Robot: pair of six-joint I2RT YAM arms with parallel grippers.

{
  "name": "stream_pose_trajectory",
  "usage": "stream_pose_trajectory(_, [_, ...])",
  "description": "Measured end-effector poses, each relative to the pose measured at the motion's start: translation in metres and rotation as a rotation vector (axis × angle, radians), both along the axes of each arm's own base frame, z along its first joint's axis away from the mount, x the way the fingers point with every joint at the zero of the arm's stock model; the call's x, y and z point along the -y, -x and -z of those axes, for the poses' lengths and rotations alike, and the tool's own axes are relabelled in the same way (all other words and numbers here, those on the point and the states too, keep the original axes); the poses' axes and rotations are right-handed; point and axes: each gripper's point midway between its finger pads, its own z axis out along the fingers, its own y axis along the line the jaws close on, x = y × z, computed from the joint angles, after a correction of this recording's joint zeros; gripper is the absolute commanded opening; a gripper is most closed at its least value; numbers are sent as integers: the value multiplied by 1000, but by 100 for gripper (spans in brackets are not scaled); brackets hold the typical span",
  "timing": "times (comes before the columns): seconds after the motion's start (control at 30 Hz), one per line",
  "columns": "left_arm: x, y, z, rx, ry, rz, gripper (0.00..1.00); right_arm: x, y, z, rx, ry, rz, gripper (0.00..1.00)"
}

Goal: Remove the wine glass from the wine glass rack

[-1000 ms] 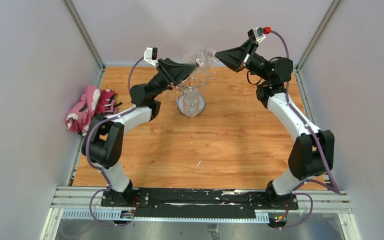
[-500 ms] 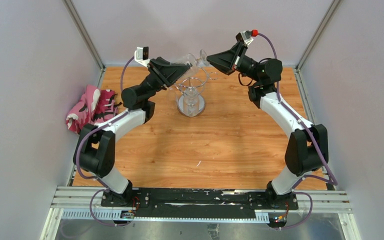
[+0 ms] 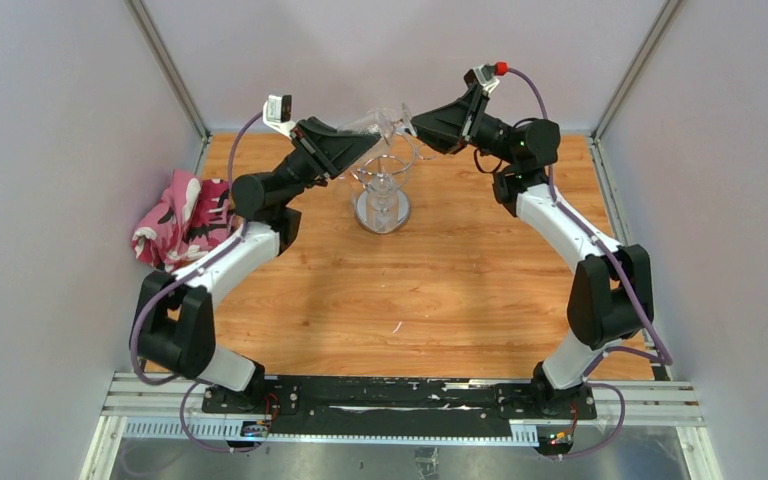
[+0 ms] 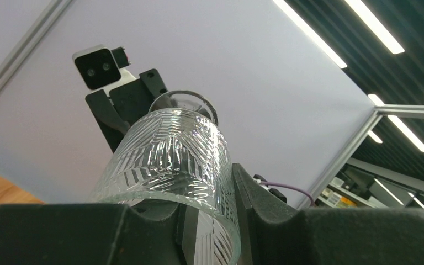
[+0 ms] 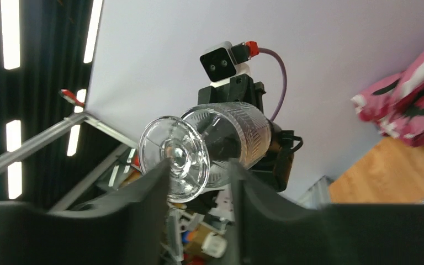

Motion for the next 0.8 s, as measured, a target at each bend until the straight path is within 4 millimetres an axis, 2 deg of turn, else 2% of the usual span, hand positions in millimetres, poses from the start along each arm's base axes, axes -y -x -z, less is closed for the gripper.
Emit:
stream_pose_trajectory(0.03, [0, 1, 0, -7, -22, -21, 0, -2, 3, 3, 5, 10, -16, 70])
stream_pose_trajectory(0.1, [-2, 6, -4, -11, -73, -73, 0, -7, 8, 6, 12, 17, -45, 82])
stream_pose_trajectory(0.2, [-12, 13, -15, -2, -156, -195, 0, -9, 10, 12, 7, 25, -71, 87])
stream_pose_trajectory(0.3, [-29, 21, -37, 28, -241, -356, 0, -7, 8, 18, 2, 29, -72, 87])
stream_pose_trajectory(0.4, [-53, 21, -64, 23, -342, -544, 0, 4, 1, 21, -2, 34, -52, 80])
stream_pose_trajectory(0.5, [-88, 5, -87, -34, -472, -788, 0, 26, -15, 26, -3, 49, 5, 70])
stream_pose_trajectory(0.53, [-105, -5, -91, -76, -542, -894, 0, 32, -20, 28, 2, 62, 28, 68])
stream_pose_trajectory(0.57, [-113, -10, -92, -93, -571, -943, 0, 39, -26, 31, 4, 83, 56, 66])
stream_pose_trajectory(0.67, [-147, -37, -80, -203, -745, -1137, 0, 54, -41, 44, 9, 186, 143, 66])
stream_pose_trajectory(0.7, [-156, -47, -69, -243, -812, -1184, 0, 57, -46, 45, 15, 235, 179, 68])
stream_pose_trajectory(0.8, [-177, -80, -16, -372, -1012, -1224, 0, 66, -58, 37, 83, 390, 323, 78])
